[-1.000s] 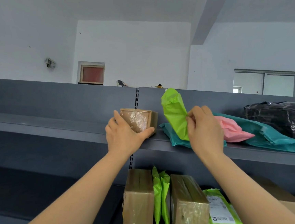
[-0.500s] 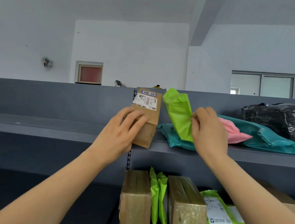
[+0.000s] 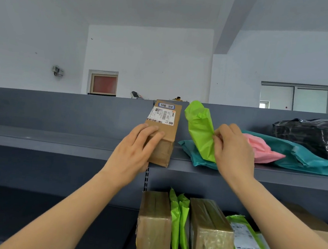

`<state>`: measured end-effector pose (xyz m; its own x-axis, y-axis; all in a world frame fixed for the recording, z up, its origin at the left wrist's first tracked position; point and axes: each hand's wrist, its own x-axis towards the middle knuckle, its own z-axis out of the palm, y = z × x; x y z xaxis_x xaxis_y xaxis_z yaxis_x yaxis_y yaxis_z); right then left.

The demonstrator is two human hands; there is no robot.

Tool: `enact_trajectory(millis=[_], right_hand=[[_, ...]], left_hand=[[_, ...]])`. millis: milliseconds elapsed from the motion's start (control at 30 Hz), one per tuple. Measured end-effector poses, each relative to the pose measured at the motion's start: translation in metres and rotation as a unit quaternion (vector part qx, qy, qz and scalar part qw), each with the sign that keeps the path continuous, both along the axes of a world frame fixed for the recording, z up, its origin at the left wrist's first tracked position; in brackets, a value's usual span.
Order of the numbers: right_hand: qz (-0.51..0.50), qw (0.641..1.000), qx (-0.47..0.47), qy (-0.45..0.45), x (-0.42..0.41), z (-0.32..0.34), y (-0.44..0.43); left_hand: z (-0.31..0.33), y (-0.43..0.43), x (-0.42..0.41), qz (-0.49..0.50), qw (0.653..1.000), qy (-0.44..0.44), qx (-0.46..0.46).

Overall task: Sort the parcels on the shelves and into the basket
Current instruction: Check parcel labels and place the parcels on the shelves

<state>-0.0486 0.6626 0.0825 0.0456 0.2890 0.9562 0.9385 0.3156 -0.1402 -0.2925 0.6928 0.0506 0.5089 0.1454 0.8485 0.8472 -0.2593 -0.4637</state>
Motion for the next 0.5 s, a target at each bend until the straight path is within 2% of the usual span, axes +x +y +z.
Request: enact_trajectory(millis=[100, 233, 400, 500], right_hand=[[-0.010, 1.000, -0.001, -0.001, -0.001, 0.002, 0.002], [0.000, 0.998, 0.006, -0.066, -0.014, 0.004, 0.008], [0.033, 0.983, -0.022, -0.179, -0.047, 0.001, 0.018], [0.089, 0.975, -0.077, -0.188, -0.058, -0.008, 0.023]], left_hand=[[0.002, -0.005, 0.000, -0.041, 0.989, -0.111, -0.088], [0.007, -0.009, -0.008, -0.069, 0.941, -0.301, -0.137], [0.013, -0.016, -0.035, -0.048, 0.927, -0.359, -0.096], [0.014, -0.020, -0.051, -0.047, 0.926, -0.368, -0.076]])
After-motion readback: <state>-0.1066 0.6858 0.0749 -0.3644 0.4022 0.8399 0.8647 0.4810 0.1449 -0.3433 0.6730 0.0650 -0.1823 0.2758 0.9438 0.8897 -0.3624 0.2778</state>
